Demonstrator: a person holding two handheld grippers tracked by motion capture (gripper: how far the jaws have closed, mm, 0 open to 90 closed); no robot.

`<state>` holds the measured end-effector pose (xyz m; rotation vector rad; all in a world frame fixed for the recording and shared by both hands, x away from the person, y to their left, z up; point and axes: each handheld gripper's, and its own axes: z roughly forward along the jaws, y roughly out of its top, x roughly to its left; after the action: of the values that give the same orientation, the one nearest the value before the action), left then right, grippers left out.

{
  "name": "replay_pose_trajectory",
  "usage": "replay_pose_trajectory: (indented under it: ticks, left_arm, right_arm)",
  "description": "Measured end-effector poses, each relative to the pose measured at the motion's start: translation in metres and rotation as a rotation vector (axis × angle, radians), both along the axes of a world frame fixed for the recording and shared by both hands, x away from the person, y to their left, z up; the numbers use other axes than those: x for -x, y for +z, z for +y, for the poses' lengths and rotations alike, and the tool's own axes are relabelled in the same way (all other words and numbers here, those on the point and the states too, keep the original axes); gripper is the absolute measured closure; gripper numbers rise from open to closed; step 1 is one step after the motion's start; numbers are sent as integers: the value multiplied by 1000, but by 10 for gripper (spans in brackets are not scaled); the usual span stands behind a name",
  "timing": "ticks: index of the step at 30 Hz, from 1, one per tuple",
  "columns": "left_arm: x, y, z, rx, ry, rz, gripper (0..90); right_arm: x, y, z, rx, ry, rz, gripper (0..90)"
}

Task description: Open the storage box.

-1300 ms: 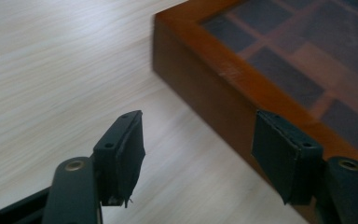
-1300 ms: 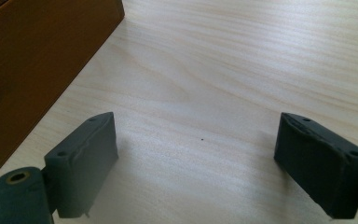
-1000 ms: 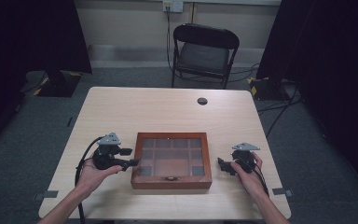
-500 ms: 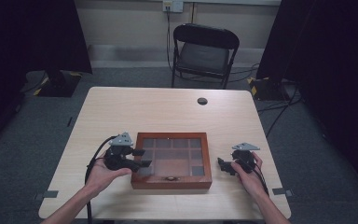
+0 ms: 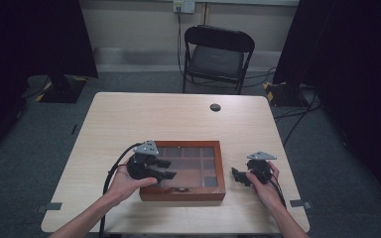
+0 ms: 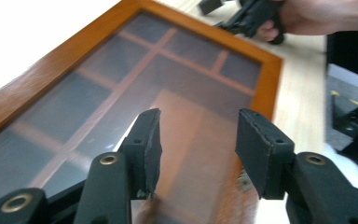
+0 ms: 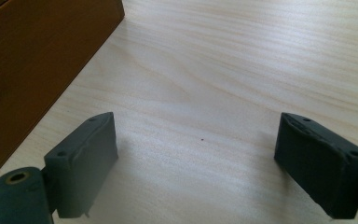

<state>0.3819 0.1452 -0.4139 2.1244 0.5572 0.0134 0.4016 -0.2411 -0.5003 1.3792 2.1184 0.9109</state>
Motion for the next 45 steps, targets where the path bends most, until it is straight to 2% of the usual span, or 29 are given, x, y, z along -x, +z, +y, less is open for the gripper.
replay_pose_trajectory:
  ticks: [2, 7, 12, 18, 22, 26, 30, 31, 33, 34, 35, 36, 37, 42, 45]
  left_arm:
    - [6, -2, -4, -6, -22, -10, 532]
    - [12, -10, -11, -19, -59, -1, 568]
    - [14, -16, -19, -30, -120, 37, 614]
    - [15, -19, -25, -31, -153, 52, 678]
    - [15, -25, -30, -34, -177, 68, 753]
    - [15, -27, -29, -22, -169, 62, 797]
    - [17, -28, -28, -23, -167, 44, 803]
    - [18, -28, -28, -13, -157, 46, 803]
    - [22, -28, -29, -27, -150, 5, 802]
    - [23, -27, -30, -38, -144, 1, 802]
    - [23, -26, -31, -46, -128, 22, 800]
    - [23, -24, -32, -62, -129, 25, 799]
    - [24, -24, -33, -71, -133, 11, 800]
    - [23, -25, -32, -54, -136, 20, 807]
    - [23, -24, -33, -71, -144, 10, 809]
  right_arm:
    - [0, 0, 0, 0, 0, 0, 119]
    - [0, 0, 0, 0, 0, 0, 119]
    - [0, 0, 0, 0, 0, 0, 119]
    - [0, 0, 0, 0, 0, 0, 119]
    - [0, 0, 0, 0, 0, 0, 119]
    - [0, 0, 0, -1, 0, 0, 119]
    - [0, 0, 0, 0, 1, 0, 118]
    - [0, 0, 0, 0, 1, 0, 118]
    - [0, 0, 0, -1, 0, 1, 117]
    - [0, 0, 0, -1, -1, 3, 117]
    - [0, 0, 0, -2, -1, 3, 117]
    - [0, 0, 0, -1, 0, 3, 117]
    - [0, 0, 0, -1, 0, 3, 117]
    - [-1, 0, 0, -1, 4, 1, 115]
    - [-1, 0, 0, -1, 4, 1, 115]
